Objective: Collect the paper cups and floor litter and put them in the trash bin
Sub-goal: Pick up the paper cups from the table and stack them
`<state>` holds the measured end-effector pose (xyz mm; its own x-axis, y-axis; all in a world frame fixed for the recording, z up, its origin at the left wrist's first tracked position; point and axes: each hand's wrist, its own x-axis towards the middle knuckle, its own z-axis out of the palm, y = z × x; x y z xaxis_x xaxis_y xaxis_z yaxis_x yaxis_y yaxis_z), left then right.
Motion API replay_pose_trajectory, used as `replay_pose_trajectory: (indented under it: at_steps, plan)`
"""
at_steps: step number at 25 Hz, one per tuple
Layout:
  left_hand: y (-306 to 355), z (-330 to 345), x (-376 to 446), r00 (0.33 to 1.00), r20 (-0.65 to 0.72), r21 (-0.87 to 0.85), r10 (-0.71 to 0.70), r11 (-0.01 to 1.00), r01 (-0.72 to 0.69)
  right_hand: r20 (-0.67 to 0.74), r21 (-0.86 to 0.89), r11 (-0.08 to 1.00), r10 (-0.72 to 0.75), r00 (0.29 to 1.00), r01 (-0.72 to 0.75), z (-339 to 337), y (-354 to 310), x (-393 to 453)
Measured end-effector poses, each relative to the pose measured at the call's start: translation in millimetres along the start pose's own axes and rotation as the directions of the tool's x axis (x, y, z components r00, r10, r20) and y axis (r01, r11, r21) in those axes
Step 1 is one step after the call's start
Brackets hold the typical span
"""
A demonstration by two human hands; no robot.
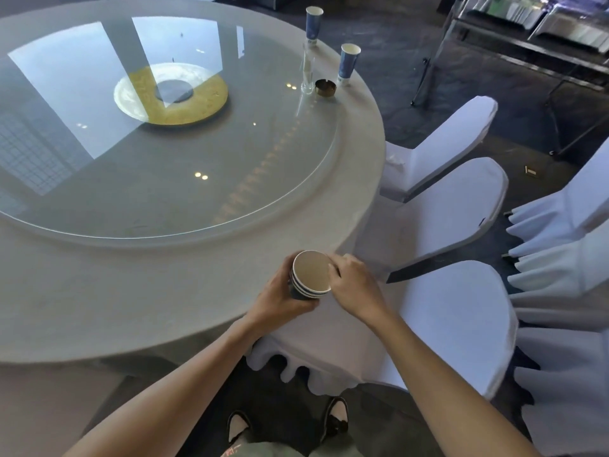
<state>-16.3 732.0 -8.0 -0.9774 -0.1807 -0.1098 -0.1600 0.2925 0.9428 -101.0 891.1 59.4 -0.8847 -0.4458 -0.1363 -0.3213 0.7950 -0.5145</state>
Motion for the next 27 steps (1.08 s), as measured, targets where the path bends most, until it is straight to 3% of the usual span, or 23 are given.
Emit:
replay_pose_trajectory:
  at_steps: [6,12,15,18,22,27]
  plan:
    - [17,95,6,0.999,-0.01,0.07,-0.051,0.996,0.052,0.091,0.035,0.996,0.074,0.993,-0.077,-6,92,-15]
    - [-5,153,-6,0.985,-0.018,0.118,-0.171,0.978,0.172,0.283,0.154,0.975,0.113,0.952,-0.162,6,157,-17]
    - [-31,172,12,0.974,-0.017,0.114,-0.225,0.968,0.225,0.346,0.262,0.923,0.183,0.92,-0.282,24,188,1]
    - [-69,179,39,0.963,-0.011,0.109,-0.268,0.957,0.268,0.324,0.321,0.835,0.348,0.88,-0.448,51,222,30]
    - [-144,195,80,0.95,-0.009,0.077,-0.313,0.947,0.313,0.318,0.181,0.822,0.471,0.823,-0.541,126,284,82]
    - [-219,225,123,0.949,0.044,0.043,-0.313,0.949,0.311,0.353,-0.016,0.869,0.468,0.81,-0.495,222,345,134]
